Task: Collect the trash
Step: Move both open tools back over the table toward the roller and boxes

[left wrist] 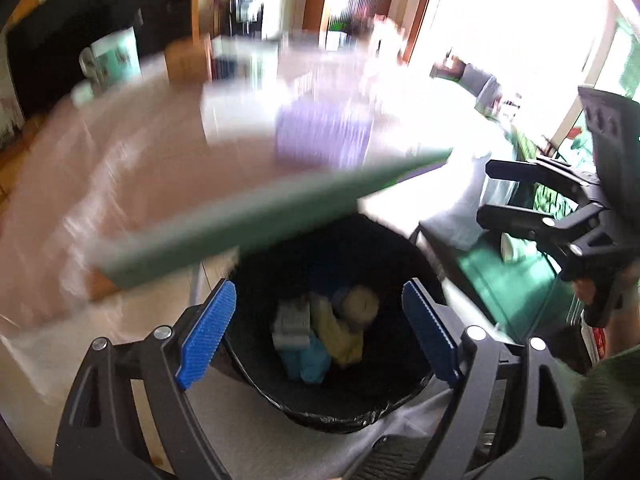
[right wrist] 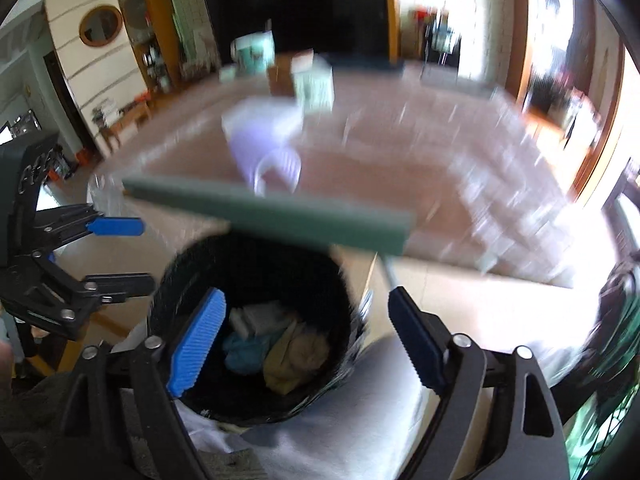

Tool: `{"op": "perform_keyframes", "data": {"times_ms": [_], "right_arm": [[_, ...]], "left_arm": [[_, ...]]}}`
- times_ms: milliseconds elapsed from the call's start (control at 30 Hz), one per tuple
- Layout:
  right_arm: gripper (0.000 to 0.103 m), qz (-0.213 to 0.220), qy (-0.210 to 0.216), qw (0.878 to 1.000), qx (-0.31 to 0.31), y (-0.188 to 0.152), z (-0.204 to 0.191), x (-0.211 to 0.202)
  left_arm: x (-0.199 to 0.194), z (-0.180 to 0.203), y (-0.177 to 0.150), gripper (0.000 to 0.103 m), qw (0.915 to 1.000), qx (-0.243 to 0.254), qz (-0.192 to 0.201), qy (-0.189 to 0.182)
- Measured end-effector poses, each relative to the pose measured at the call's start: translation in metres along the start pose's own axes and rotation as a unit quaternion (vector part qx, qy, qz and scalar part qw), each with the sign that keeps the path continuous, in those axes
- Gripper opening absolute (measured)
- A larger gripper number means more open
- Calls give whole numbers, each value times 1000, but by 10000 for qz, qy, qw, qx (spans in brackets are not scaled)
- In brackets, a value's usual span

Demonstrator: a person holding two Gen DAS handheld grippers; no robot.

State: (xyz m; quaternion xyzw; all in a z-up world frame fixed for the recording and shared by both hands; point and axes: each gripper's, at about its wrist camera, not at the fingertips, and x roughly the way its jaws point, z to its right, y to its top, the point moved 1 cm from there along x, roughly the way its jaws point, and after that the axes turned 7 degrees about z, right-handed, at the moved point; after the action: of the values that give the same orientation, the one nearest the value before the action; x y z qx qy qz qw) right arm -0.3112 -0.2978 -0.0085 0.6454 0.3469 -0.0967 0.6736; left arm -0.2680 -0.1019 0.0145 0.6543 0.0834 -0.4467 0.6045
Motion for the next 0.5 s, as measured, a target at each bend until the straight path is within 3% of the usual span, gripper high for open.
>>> {"op": "perform_keyframes", "data": {"times_ms": [67,100,167,233,333,500], "right_arm": [[99,583,-129,9982,-67,19,3,-21],[99,987,-178,9949,-86,31,4,-31],[99,1345,-180,9907,-139,52,6,-36],[99,1376,-197,9902,-152,74,9,-26],[99,1206,-50,9927,-64,102,16,3],[99,739,287,9965,277,133,29,51]], "left_arm": [[-30,-1,20,102,9976,-11,692,89],[-46,-4,31,102,9930,-95,1164,183],[-57,-9,50,102,9857,-241,1616,400],[-46,-13,68,102,9877,-279,1449,521],[-9,-25,87,102,9951,-498,830,224],[37,-47,85,102,9956,-915,198,16]]}}
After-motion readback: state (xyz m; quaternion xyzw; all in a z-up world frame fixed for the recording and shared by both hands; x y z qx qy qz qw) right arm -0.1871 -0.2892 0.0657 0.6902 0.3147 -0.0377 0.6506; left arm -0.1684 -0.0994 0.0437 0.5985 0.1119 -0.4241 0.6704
